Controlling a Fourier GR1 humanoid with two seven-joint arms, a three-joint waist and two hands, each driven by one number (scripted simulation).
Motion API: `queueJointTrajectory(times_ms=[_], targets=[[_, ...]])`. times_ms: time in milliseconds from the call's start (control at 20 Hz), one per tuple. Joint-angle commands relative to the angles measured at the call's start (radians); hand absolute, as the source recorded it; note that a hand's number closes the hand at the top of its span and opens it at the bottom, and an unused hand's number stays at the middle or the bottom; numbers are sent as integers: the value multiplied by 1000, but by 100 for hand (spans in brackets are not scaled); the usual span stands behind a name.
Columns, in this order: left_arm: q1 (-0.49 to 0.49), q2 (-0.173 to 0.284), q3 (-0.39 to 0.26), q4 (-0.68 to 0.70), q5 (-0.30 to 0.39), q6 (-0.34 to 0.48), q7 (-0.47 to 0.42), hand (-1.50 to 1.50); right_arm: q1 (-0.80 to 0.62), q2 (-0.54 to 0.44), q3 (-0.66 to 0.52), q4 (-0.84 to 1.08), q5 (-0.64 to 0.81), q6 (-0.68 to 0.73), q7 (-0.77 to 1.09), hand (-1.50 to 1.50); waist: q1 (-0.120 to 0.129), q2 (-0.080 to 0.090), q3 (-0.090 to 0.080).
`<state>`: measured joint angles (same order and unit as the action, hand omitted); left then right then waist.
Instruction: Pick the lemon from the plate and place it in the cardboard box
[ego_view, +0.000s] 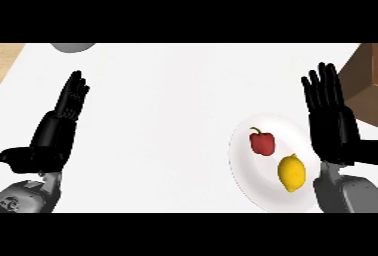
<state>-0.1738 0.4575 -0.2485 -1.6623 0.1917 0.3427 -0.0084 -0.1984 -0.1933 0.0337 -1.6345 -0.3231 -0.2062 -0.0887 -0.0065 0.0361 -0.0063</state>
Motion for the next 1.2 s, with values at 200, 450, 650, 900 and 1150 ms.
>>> queueJointTrajectory(times_ms=[200,450,650,900,1150], targets=[[19,102,-24,34,-64,-96,-40,0,109,-297,-153,-290,192,-44,-7,-150,-90,-65,1],[44,125,-19,36,-7,-190,-59,0,398,-440,-225,-373,380,-45,-20,-150,-86,-53,4],[19,125,-18,60,-11,-221,-69,0,588,-461,-249,-467,486,-6,-162,-150,-64,-45,6],[-37,98,-20,95,-23,-248,-76,0,695,-500,-244,-586,676,3,-134,-150,-32,-39,5],[-35,99,-8,116,-14,-273,-83,0,817,-604,-251,-704,829,139,75,-150,-26,-36,2]])
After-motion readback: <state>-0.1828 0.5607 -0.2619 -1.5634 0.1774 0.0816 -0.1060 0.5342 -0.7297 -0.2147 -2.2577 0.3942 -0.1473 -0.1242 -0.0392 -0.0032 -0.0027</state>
